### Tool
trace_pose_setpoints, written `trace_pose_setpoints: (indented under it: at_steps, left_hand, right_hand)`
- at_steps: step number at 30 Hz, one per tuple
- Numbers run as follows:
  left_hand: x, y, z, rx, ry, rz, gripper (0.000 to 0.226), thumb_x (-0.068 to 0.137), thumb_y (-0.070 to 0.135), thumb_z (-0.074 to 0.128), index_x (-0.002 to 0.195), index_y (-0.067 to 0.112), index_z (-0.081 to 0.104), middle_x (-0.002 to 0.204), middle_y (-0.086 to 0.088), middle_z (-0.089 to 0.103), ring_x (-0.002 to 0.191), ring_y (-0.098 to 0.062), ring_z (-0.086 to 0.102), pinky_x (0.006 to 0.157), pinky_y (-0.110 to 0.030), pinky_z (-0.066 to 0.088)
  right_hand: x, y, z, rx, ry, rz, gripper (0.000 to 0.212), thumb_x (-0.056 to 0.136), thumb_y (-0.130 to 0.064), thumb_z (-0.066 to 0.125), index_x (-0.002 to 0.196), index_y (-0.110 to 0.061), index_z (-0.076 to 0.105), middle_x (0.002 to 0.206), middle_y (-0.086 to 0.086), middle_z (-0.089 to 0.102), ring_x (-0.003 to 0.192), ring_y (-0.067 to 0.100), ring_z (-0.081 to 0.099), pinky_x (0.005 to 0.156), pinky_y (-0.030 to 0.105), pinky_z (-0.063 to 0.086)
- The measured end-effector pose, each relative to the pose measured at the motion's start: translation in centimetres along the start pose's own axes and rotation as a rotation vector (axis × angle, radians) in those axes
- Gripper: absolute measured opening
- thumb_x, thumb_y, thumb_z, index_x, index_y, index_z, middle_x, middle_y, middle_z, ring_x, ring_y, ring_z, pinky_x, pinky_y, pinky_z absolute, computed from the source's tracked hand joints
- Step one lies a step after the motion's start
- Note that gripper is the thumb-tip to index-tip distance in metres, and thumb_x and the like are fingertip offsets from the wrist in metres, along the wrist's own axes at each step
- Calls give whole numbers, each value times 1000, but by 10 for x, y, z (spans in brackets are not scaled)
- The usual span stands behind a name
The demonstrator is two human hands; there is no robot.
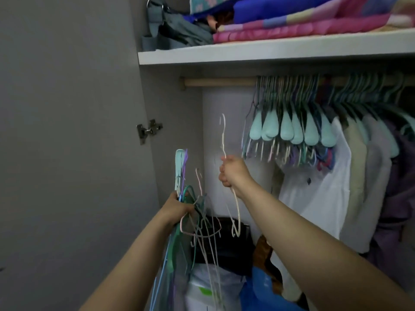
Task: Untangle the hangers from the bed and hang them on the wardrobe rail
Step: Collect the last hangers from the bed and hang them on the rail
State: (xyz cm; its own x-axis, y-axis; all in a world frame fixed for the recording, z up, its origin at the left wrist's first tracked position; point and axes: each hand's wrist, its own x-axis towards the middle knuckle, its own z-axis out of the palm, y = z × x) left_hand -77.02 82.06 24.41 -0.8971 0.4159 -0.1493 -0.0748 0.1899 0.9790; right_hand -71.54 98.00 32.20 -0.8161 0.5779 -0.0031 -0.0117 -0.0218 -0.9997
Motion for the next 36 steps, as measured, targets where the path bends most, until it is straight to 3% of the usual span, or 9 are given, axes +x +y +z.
trace_pose_setpoints:
  at_steps: [3, 7, 11, 16, 21, 26, 31, 33, 36]
  left_hand:
    - [22, 23, -11, -9, -49, -9, 46, 75, -15, 57, 114, 7, 48, 77, -17, 59, 47, -23, 58, 42, -25, 50]
    - [45, 40, -19, -102, -97, -14, 41, 79, -15, 57, 112, 8, 50, 76, -18, 60, 50, -23, 59, 49, -28, 55]
    - [59, 53, -23, -146, -124, -12, 47, 80, -15, 57, 122, 4, 46, 84, -21, 59, 45, -19, 56, 42, -21, 50]
    - [74, 65, -31, -155, -148, 2, 51, 80, -12, 60, 126, 2, 44, 90, -23, 61, 50, -20, 57, 43, -22, 51]
    - [90, 69, -39, -174, -138, 18, 49, 82, -9, 61, 128, -4, 45, 77, -18, 63, 48, -18, 61, 44, -22, 52]
    - [94, 59, -38, -254, -106, 26, 45, 82, -9, 59, 124, 1, 45, 74, -17, 64, 48, -20, 60, 43, -23, 50]
    - [84, 46, -36, -324, -108, 25, 37, 84, -11, 57, 114, 6, 45, 81, -22, 62, 51, -22, 60, 43, -23, 51]
    - [80, 42, -35, -361, -99, 18, 36, 83, -12, 57, 111, 8, 45, 85, -24, 62, 53, -23, 59, 42, -23, 50]
    - [70, 39, -31, -383, -98, 20, 50, 64, -4, 67, 107, 10, 45, 88, -26, 60, 54, -23, 59, 42, -22, 50]
  right_hand:
    - [37, -35, 16, 39, 65, -90, 24, 100, -9, 27, 109, -19, 47, 64, 2, 39, 32, 7, 31, 33, 10, 18]
    - [91, -89, 22, 90, 129, -152, 31, 100, -7, 26, 78, -18, 44, 59, 2, 32, 19, 3, 23, 37, 2, 17]
    - [142, -128, 9, 65, 176, -168, 36, 99, -6, 27, 65, -16, 38, 54, 4, 30, 29, 8, 24, 37, 4, 15]
    - [189, -145, -8, 47, 190, -91, 36, 97, -7, 26, 63, -19, 28, 58, 3, 23, 24, 4, 16, 45, 4, 15]
    - [205, -146, -12, -12, 91, 16, 36, 95, 0, 23, 64, -15, 30, 60, 3, 24, 27, 7, 20, 36, 4, 14]
    - [208, -132, -14, 68, 193, 53, 34, 96, 0, 19, 68, -12, 34, 60, 3, 27, 18, 9, 23, 31, 5, 15]
    - [199, -120, -40, 89, 280, 59, 33, 98, 0, 20, 73, -11, 40, 59, 7, 34, 13, 9, 26, 27, 8, 27]
    - [195, -111, -48, -94, 285, 29, 29, 99, -2, 23, 84, -9, 46, 61, 9, 40, 19, 11, 38, 25, 12, 32]
    - [186, -105, -56, -330, 278, 26, 27, 100, -4, 30, 87, 0, 53, 71, 16, 51, 50, 24, 53, 29, 19, 42]
